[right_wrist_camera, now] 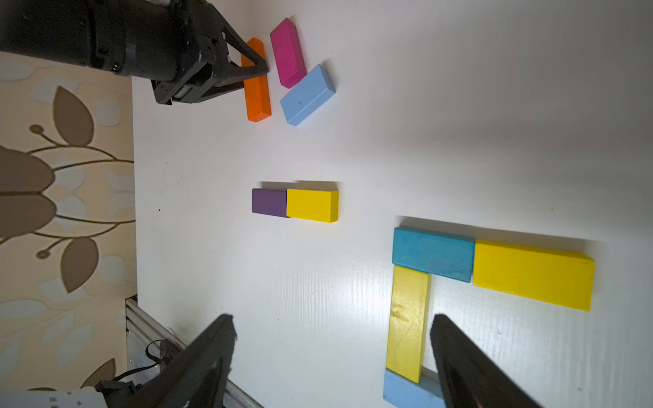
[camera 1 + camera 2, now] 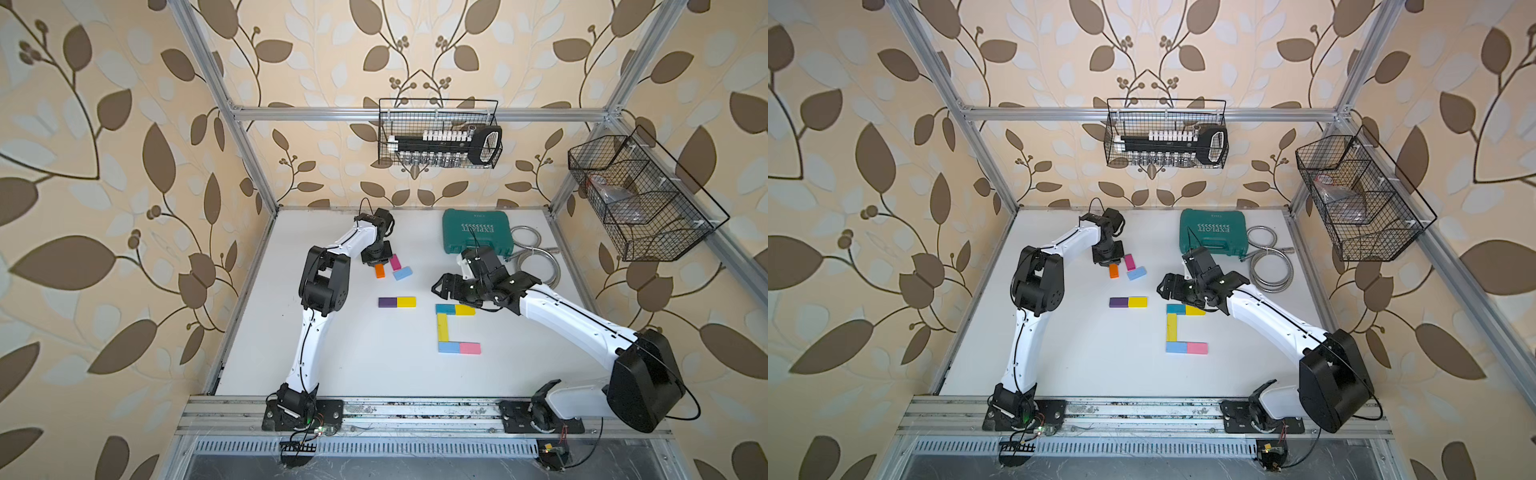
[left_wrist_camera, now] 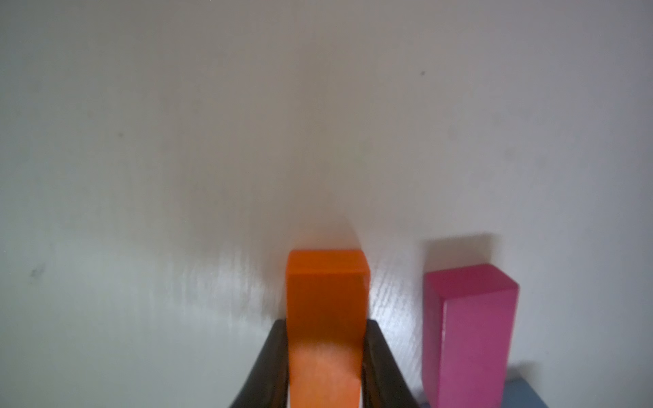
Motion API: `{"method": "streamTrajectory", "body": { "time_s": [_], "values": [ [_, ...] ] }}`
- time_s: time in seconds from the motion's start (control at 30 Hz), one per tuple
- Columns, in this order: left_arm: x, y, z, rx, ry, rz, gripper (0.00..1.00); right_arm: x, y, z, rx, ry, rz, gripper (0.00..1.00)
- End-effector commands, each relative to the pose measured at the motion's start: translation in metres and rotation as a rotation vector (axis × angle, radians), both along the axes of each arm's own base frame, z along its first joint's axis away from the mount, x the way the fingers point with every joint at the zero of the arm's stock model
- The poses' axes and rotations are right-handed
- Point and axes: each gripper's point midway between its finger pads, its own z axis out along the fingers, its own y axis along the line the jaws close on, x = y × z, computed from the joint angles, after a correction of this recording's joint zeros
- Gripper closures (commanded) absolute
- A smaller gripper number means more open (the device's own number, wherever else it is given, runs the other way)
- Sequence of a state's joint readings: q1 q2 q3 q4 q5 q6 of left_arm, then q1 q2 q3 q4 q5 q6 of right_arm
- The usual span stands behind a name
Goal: Assemble the letter c with building blocks
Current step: Pick up the building block from the center of the board, then assemble the building block at the center of the board.
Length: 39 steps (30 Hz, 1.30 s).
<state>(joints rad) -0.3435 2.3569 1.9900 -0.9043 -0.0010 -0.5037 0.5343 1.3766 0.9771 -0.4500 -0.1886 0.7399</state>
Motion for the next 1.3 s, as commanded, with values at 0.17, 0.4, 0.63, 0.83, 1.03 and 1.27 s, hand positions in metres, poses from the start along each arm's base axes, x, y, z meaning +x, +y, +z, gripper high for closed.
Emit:
{"method": "streamTrajectory", "body": {
  "time_s": [0.17, 0.4, 0.63, 0.83, 1.03, 1.27],
  "values": [
    [-0.007, 0.011, 0.045, -0.01, -0.071, 0.0, 0.92, -0.01, -0.001, -0.002, 0.012, 0.02, 0.016, 0.15],
    [-0.017, 0.018, 0.133, -0.049, -0.184, -0.025, 0.91, -0.013, -0.004, 0.001, 0.002, 0.01, 0.02, 0.15],
    [-0.092, 0.013, 0.154, -0.159, -0.128, -0.08, 0.9, -0.019, -0.009, 0.002, -0.019, 0.002, 0.032, 0.15],
    [-0.167, 0.014, 0.149, -0.207, -0.105, -0.08, 0.89, -0.023, -0.009, 0.004, -0.029, -0.011, 0.053, 0.15],
    [-0.223, 0.022, 0.145, -0.207, -0.125, -0.056, 0.88, -0.024, -0.008, 0.004, -0.034, -0.01, 0.06, 0.15],
    [-0.261, 0.023, 0.123, -0.188, -0.088, -0.052, 0.87, -0.029, -0.006, 0.005, -0.046, -0.016, 0.06, 0.15]
  ]
}}
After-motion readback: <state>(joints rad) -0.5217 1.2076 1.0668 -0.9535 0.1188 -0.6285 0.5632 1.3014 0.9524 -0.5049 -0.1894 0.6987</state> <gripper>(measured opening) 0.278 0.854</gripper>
